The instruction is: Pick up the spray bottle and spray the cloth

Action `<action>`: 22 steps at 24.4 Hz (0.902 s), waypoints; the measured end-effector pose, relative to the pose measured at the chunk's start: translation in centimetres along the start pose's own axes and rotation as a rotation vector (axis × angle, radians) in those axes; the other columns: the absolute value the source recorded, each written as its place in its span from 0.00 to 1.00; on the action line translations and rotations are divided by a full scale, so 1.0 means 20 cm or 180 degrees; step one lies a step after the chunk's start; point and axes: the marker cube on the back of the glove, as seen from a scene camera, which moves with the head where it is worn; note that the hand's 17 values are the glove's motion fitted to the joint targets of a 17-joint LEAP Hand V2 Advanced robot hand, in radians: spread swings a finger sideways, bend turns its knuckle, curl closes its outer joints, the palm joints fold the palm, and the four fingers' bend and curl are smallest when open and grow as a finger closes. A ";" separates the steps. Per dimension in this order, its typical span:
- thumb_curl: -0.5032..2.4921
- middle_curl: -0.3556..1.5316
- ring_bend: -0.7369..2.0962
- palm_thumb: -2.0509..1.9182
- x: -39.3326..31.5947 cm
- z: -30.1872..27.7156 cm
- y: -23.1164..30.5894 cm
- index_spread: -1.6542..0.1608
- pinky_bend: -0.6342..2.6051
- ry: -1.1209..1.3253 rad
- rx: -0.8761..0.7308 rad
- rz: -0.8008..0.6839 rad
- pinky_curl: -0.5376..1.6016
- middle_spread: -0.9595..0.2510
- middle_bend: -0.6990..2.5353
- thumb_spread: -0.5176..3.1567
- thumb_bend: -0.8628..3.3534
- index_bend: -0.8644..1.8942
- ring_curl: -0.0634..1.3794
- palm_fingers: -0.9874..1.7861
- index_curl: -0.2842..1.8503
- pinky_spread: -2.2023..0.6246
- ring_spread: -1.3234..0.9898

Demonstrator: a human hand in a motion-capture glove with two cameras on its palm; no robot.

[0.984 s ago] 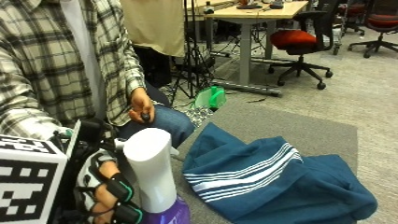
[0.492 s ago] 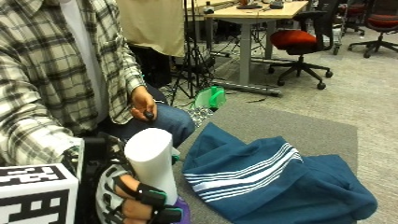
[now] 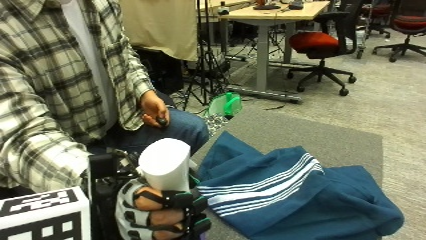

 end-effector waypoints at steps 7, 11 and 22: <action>0.38 0.42 0.46 0.81 -0.01 -0.03 -0.04 0.76 0.38 -0.0120 0.0076 -0.0158 0.38 0.70 0.36 0.30 0.20 0.36 0.29 0.74 0.26 0.77 0.51; 0.38 0.43 0.47 0.81 0.00 0.02 -0.05 0.76 0.38 -0.0085 0.0256 -0.0185 0.39 0.69 0.36 0.27 0.20 0.37 0.31 0.77 0.27 0.75 0.50; 0.40 0.45 0.47 0.81 -0.01 0.06 -0.08 0.75 0.38 0.0056 0.0319 -0.0212 0.41 0.68 0.37 0.23 0.20 0.37 0.34 0.78 0.29 0.73 0.48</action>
